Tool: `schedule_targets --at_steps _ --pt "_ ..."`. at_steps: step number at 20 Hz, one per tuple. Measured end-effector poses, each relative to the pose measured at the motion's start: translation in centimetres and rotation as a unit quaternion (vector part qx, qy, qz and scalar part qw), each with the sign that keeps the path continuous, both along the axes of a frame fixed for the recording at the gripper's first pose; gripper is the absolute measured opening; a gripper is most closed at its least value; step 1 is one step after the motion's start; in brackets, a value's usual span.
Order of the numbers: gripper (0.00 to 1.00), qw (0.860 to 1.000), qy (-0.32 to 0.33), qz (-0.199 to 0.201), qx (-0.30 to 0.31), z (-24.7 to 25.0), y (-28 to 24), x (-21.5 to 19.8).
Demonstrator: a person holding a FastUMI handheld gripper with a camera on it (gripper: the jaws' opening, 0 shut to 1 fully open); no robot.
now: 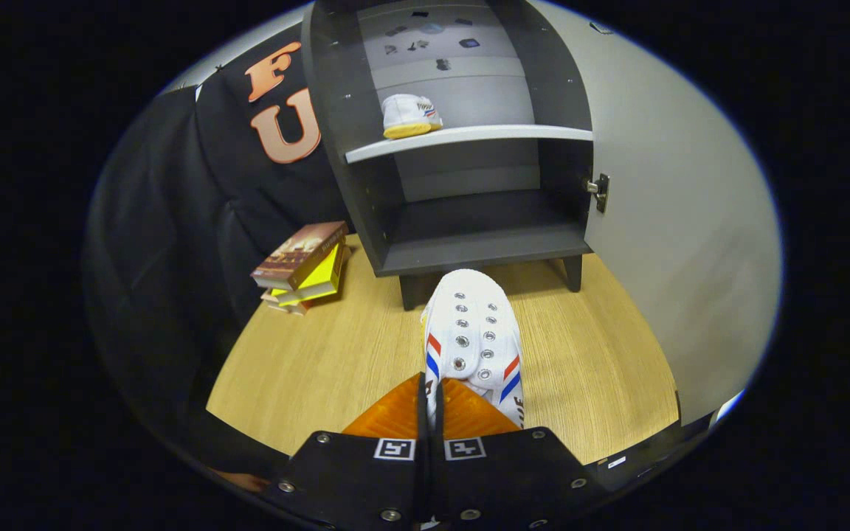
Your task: Open the shoe cabinet door, grab the shoes and put them into the shoe cabinet, then close the shoe cabinet door.
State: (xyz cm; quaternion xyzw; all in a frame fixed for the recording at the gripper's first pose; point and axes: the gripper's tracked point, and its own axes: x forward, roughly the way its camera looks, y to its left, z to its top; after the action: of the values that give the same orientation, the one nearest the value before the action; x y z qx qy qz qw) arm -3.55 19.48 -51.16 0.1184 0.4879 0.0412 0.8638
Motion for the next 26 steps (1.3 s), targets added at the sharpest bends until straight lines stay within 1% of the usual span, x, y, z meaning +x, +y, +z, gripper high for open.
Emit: schedule_targets --at_steps 1,2,4,7,9,11,14,20,23,26 --pt "0.00 1.000 0.003 -0.012 0.016 0.4 -0.4 0.2" --pt "0.00 1.000 0.004 -0.012 0.014 0.2 -1.0 0.2" --pt "0.00 1.000 0.004 0.008 -0.018 -0.7 -2.2 -0.2" --pt "0.00 1.000 0.003 0.012 -0.023 -0.5 -2.2 0.1" --pt "0.00 0.999 -0.012 0.023 -0.041 0.2 -2.5 0.9" --pt "0.00 0.998 -0.026 0.031 -0.049 1.7 -2.3 2.2" --pt "0.00 0.998 -0.051 0.020 -0.033 4.9 -1.6 4.6" --pt "0.00 0.992 -0.113 0.034 -0.046 12.0 -1.4 9.9" --pt "0.00 0.988 -0.128 0.043 -0.070 13.9 -2.0 12.3" --pt "0.00 0.988 -0.134 0.040 -0.066 15.0 -2.8 14.9"
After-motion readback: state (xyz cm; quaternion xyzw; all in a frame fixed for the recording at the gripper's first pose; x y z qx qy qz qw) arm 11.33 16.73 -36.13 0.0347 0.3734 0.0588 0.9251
